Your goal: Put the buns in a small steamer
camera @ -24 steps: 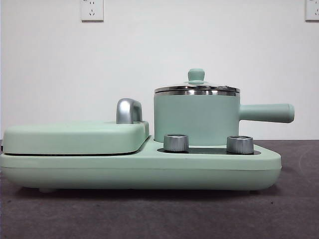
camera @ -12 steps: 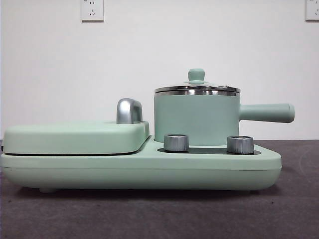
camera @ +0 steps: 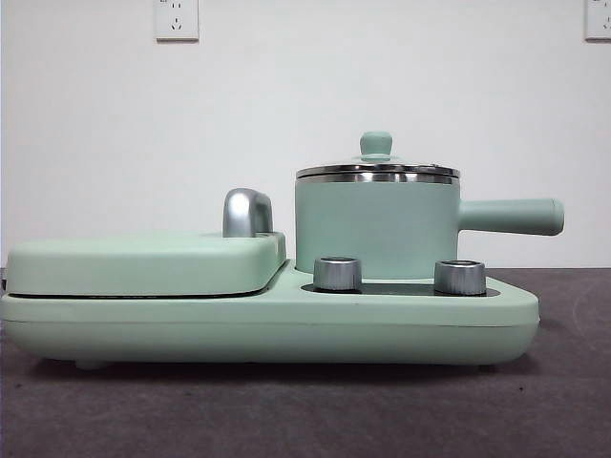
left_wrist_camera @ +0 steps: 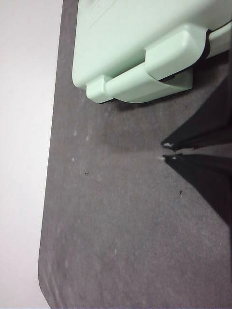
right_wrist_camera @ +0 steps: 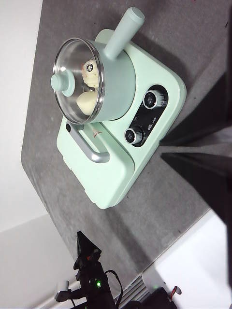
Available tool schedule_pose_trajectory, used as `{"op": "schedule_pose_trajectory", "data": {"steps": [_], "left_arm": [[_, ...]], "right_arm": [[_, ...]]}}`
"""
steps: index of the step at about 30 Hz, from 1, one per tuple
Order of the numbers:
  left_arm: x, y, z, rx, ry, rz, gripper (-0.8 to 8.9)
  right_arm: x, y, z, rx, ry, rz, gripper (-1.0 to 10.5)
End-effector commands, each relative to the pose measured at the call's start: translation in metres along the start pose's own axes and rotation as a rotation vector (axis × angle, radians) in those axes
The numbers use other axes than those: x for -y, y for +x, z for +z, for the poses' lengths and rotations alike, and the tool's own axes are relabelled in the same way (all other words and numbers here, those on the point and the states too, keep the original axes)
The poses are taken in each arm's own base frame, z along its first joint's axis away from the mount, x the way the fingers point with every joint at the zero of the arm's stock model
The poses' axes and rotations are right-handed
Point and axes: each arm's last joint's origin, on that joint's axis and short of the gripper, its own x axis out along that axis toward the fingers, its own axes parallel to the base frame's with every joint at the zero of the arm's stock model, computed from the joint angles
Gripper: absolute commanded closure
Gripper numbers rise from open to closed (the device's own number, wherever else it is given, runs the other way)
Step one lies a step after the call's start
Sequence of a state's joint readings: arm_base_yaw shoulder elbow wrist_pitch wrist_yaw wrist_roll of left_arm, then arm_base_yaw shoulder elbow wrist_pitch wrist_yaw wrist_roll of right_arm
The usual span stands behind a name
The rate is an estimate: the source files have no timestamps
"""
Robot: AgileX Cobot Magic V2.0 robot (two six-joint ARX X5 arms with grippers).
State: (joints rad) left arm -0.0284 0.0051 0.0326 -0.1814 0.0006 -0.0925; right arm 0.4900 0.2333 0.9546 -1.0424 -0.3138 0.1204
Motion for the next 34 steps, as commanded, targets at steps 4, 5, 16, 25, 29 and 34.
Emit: {"op": "schedule_pose_trajectory", "data": {"steps": [4,5,16,25,29,34], "left_arm": [[-0.001,0.002,-0.007,-0.024,0.013,0.009,7.91],[-0.001,0.002,-0.007,-0.024,0.013,0.009,7.91],[-0.001,0.002,-0.007,-0.024,0.013,0.009,7.9],[-0.001,0.002,-0.007,-0.024,0.013,0.009,7.91],[-0.001,0.002,-0.007,-0.024,0.013,0.009,7.91],[-0.001,0.002,-0.007,-0.024,0.013,0.009,7.9]], "right_arm": [[-0.001,-0.002,0.002,0.016,-0.012,0.007,9.3],[-0.001,-0.002,0.002,0.016,-0.012,0.007,9.3],[0.014,0.023,-0.008,0.079,0.022,-0.222,9.3],[0.073,0.082,-0.066,0.241,0.003,-0.635,9.3],[0.094,0.099,-0.099,0.275,0.016,-0.765,9.3],[0.106,0.11,-0.123,0.286,0.019,-0.794,9.3]]}}
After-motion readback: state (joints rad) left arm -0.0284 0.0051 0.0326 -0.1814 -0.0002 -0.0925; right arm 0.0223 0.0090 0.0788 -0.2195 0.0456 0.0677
